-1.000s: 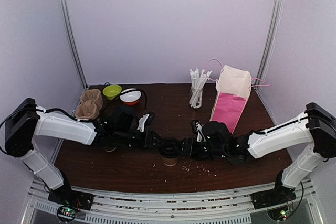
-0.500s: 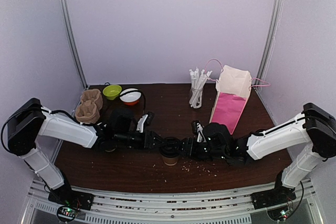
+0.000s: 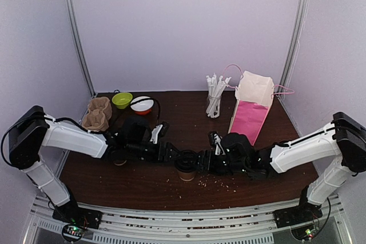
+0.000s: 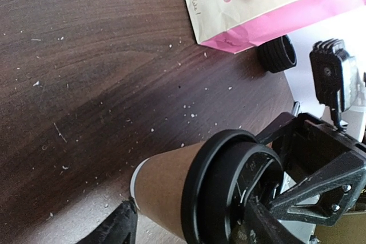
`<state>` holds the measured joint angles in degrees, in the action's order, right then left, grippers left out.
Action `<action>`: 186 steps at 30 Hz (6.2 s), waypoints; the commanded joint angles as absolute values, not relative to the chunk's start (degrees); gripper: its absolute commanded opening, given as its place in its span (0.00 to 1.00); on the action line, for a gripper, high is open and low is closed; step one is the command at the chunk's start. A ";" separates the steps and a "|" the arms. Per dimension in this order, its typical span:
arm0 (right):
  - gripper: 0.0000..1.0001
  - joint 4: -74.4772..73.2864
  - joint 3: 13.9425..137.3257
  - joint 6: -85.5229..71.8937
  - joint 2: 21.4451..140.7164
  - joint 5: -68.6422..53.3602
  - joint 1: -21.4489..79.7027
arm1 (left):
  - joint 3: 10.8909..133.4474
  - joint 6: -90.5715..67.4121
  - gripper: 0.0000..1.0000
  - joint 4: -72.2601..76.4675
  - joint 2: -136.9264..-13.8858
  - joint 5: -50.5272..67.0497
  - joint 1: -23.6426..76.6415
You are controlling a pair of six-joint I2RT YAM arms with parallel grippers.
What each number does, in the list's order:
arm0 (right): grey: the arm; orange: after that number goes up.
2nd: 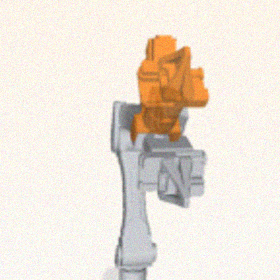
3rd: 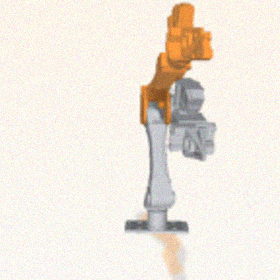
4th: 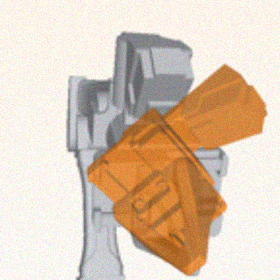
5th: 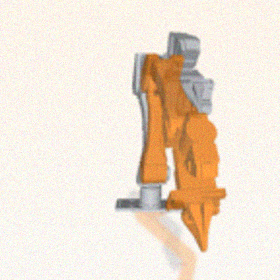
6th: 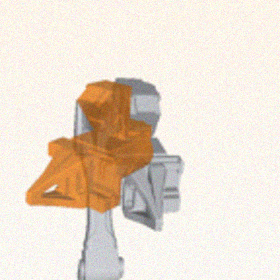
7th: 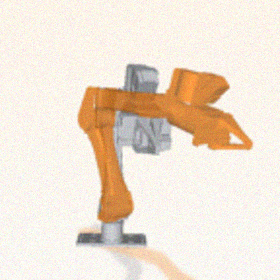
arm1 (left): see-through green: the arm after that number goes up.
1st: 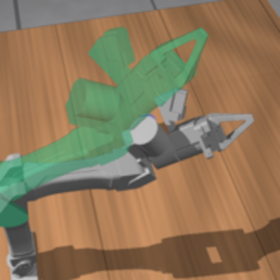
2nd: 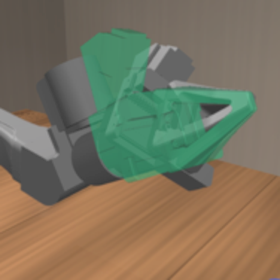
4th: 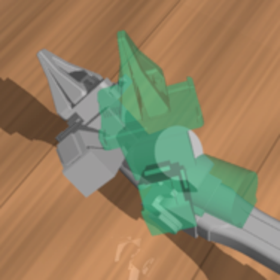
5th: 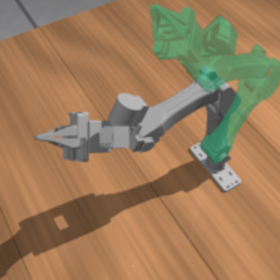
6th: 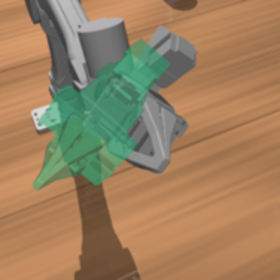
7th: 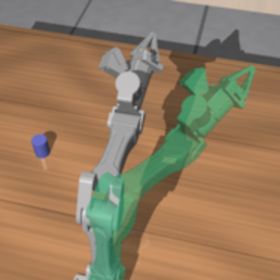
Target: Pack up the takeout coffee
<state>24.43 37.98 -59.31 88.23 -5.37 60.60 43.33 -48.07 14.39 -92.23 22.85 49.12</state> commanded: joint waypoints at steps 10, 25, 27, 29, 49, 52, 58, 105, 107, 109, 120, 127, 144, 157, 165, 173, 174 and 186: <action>0.85 17.22 40.83 -54.70 82.56 -6.71 60.34 | 47.59 -43.07 0.84 2.34 -86.39 21.87 49.48; 0.65 19.69 31.80 -58.61 76.66 -0.08 60.17 | 39.21 -48.24 0.73 7.75 -80.31 17.09 48.39; 0.63 19.48 32.06 -59.30 77.53 0.53 60.07 | 39.24 -48.43 0.69 8.60 -81.63 17.92 48.37; 0.62 19.38 32.43 -60.11 78.28 1.54 59.89 | 39.36 -48.50 0.67 9.36 -82.63 18.10 48.34; 0.62 23.64 34.56 -61.25 83.35 0.93 58.11 | 40.43 -48.25 0.60 10.84 -86.75 19.60 47.99; 0.64 23.73 34.48 -61.07 83.05 1.19 58.11 | 40.51 -48.08 0.60 10.67 -86.94 19.60 48.02; 0.64 22.92 35.17 -60.42 83.32 1.00 58.06 | 40.61 -47.91 0.59 10.81 -87.49 20.02 48.00; 0.53 14.18 35.54 -61.77 86.38 -0.61 58.76 | 34.71 -48.81 0.51 15.28 -92.05 22.89 48.00; 0.55 11.81 37.22 -60.93 85.05 0.18 58.72 | 36.71 -47.83 0.56 13.14 -90.75 22.61 48.01; 0.57 10.66 37.92 -60.57 84.03 0.57 58.68 | 38.41 -47.25 0.61 11.46 -89.72 22.42 48.03; 0.66 10.65 35.88 -61.44 78.65 0.95 58.72 | 40.10 -45.81 0.74 6.74 -84.86 20.91 48.05; 0.67 12.28 34.03 -62.29 76.53 -1.47 59.11 | 39.35 -46.74 0.76 6.72 -82.79 21.90 48.28; 0.65 16.07 35.64 -62.80 82.98 -6.73 60.80 | 39.21 -47.38 0.75 9.11 -85.86 24.17 50.36; 0.62 14.40 35.38 -64.13 85.46 -6.24 60.76 | 37.00 -48.69 0.50 11.88 -89.00 23.91 50.32; 0.59 13.35 34.58 -64.07 88.56 -6.43 60.79 | 33.63 -51.17 0.41 17.28 -92.35 26.15 50.36; 0.57 13.41 33.55 -64.45 91.57 -6.50 60.75 | 32.53 -51.54 0.37 19.51 -95.82 27.34 50.19; 0.57 13.63 33.31 -64.61 91.93 -6.59 60.73 | 32.31 -51.77 0.37 19.97 -96.25 27.54 50.11; 0.65 10.27 37.29 -62.85 88.04 -4.98 60.58 | 36.90 -47.30 0.55 13.56 -93.32 27.60 49.39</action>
<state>21.87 35.88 -65.65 86.98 -2.48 59.37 34.81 -51.09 25.39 -92.44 31.70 48.53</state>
